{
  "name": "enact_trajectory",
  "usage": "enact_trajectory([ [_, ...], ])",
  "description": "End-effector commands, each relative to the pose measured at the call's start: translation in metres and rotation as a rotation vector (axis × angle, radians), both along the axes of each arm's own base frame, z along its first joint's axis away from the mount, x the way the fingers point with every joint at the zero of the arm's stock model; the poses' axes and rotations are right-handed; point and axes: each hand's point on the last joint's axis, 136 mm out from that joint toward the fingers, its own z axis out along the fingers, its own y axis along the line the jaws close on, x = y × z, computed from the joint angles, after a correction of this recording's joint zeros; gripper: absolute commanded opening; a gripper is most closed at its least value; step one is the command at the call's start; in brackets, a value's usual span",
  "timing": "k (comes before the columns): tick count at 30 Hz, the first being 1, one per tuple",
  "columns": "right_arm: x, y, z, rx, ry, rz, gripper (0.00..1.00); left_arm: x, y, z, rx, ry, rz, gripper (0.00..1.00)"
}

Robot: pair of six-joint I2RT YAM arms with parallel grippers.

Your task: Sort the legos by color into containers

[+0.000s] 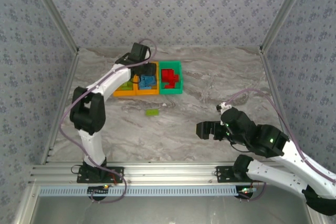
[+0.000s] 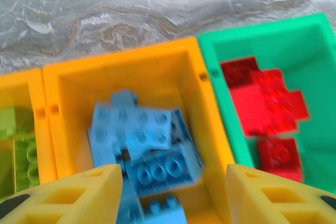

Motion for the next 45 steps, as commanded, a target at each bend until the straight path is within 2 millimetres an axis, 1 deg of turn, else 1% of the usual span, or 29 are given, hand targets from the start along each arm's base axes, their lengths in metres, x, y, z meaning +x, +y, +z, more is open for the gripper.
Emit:
enact_trajectory([
  [1,0.002,-0.002,-0.002,-0.006,-0.001,-0.021,1.00,-0.054,-0.006,0.032,-0.035,-0.003,-0.073,0.56],
  [3,0.004,0.002,-0.003,-0.014,-0.005,-0.014,1.00,-0.090,-0.003,0.029,-0.052,0.007,-0.061,0.57],
  [6,0.009,0.007,-0.004,-0.028,-0.010,-0.006,1.00,-0.138,0.001,0.011,-0.078,0.038,-0.022,0.60],
  [7,0.010,0.010,-0.003,-0.027,-0.014,-0.001,1.00,-0.149,0.002,0.002,-0.071,0.048,-0.007,0.62],
  [8,0.012,0.013,-0.005,-0.035,-0.012,0.005,1.00,-0.160,0.004,-0.008,-0.050,0.053,0.019,0.65],
  [9,0.014,0.016,-0.006,-0.043,-0.011,0.013,1.00,-0.169,0.006,-0.017,-0.025,0.059,0.037,0.72],
  [11,0.016,0.020,-0.005,-0.056,-0.006,0.023,1.00,-0.178,0.015,-0.036,0.033,0.078,0.096,0.83],
  [12,0.017,0.023,-0.006,-0.063,-0.002,0.031,1.00,-0.180,0.017,-0.044,0.049,0.090,0.124,0.88],
  [14,0.017,0.027,-0.007,-0.073,0.012,0.041,1.00,-0.183,0.012,-0.061,0.041,0.121,0.127,0.93],
  [17,0.016,0.030,-0.009,-0.071,0.025,0.044,1.00,-0.178,0.004,-0.080,0.028,0.143,0.138,0.99],
  [22,0.012,0.024,-0.017,-0.072,0.040,0.027,1.00,-0.163,-0.011,-0.103,0.053,0.168,0.125,0.99],
  [25,0.010,0.019,-0.019,-0.076,0.044,0.012,1.00,-0.160,-0.020,-0.117,0.049,0.198,0.114,0.99],
  [28,0.009,0.016,-0.019,-0.074,0.042,0.003,1.00,-0.159,-0.024,-0.127,0.043,0.220,0.114,0.99],
  [29,0.010,0.016,-0.019,-0.074,0.041,0.001,1.00,-0.160,-0.025,-0.130,0.045,0.226,0.111,0.98],
  [33,0.010,0.018,-0.021,-0.074,0.047,0.003,1.00,-0.162,-0.023,-0.138,0.070,0.247,0.104,0.86],
  [35,0.009,0.026,-0.023,-0.063,0.057,0.034,1.00,-0.164,-0.021,-0.140,0.078,0.251,0.105,0.79],
  [37,0.007,0.039,-0.024,-0.044,0.071,0.083,1.00,-0.166,-0.019,-0.140,0.079,0.253,0.106,0.71],
  [38,0.007,0.045,-0.023,-0.038,0.072,0.098,1.00,-0.166,-0.018,-0.140,0.077,0.254,0.105,0.69],
  [42,0.009,0.066,-0.020,-0.020,0.060,0.146,1.00,-0.168,-0.016,-0.130,0.053,0.233,0.103,0.63],
  [45,0.014,0.068,-0.016,-0.026,0.044,0.135,1.00,-0.166,-0.010,-0.110,0.012,0.197,0.117,0.57],
])
